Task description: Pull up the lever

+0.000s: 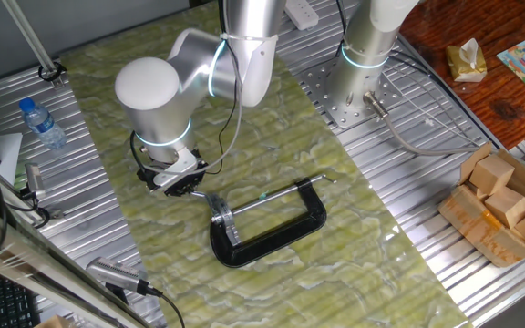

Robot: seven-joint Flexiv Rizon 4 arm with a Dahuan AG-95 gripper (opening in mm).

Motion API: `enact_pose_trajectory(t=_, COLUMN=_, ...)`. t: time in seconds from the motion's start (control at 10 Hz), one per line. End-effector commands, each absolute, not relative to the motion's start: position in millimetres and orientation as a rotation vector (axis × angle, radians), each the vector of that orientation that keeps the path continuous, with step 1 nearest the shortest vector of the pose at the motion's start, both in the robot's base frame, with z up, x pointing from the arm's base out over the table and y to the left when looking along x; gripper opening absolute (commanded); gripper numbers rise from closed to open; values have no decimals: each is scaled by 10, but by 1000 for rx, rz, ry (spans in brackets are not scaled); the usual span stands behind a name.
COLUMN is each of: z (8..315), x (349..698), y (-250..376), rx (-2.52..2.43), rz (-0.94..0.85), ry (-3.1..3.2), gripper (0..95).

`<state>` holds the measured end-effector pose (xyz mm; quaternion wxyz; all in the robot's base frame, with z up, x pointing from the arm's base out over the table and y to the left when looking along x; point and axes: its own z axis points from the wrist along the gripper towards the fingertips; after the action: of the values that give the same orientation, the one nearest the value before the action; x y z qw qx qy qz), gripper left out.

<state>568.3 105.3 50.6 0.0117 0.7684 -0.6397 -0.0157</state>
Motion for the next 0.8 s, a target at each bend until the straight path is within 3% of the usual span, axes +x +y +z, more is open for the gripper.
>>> enact_pose_trajectory(t=0.1, z=552, x=5687, y=1054, rx=2388, rz=-50, ry=-1996, gripper=0)
enact_pose_trajectory(t=0.8, z=579, x=5680, y=1078, rx=2354, rz=-44, ry=-2006, gripper=0)
